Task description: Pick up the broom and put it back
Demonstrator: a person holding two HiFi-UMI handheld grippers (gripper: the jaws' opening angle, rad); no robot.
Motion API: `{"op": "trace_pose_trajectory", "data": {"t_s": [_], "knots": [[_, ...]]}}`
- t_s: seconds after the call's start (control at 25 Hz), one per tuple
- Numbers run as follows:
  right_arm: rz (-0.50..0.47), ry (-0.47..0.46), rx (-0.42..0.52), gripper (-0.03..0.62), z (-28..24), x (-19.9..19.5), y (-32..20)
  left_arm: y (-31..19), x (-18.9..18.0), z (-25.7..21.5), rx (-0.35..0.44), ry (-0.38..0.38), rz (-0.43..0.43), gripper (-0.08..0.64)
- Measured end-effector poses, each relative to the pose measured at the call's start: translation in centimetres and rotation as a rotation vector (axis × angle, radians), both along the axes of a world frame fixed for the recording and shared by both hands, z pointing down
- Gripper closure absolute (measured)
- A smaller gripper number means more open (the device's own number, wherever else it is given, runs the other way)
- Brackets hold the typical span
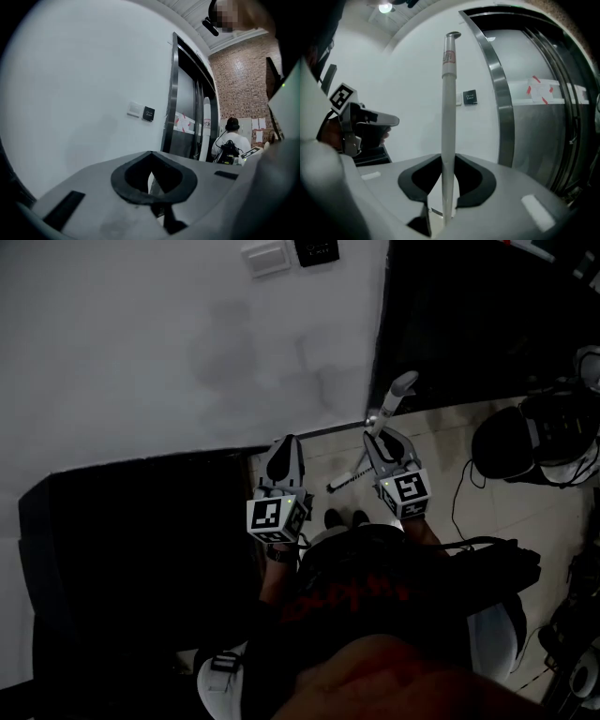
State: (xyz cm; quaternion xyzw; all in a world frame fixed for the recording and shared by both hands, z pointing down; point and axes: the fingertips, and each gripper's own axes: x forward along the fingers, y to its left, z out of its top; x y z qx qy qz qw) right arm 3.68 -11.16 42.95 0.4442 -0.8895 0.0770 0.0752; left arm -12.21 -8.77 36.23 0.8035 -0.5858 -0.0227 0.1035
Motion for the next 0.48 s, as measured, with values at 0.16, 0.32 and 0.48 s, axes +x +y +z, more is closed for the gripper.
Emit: {"op": "trace_pose_trajectory", "data": {"t_s": [0.16, 0.32, 0.48], "knots": [[-0.012, -0.048, 0.038, 0.505, -3.5, 0.7, 2.1, 0.5, 0.8, -0.6, 0.004, 0.002, 0.011, 0.557], [-0.042, -0.074, 0.082, 0.505, -6.2, 1.3, 3.5, 0.5, 1.6, -0.8, 0.009, -0.017, 0.023, 0.557], [-0.055, -0.085, 0.101, 0.505, -7.5, 2.0, 3.9, 0.3, 2.5, -1.2, 0.015, -0.008, 0.017, 0.557]]}}
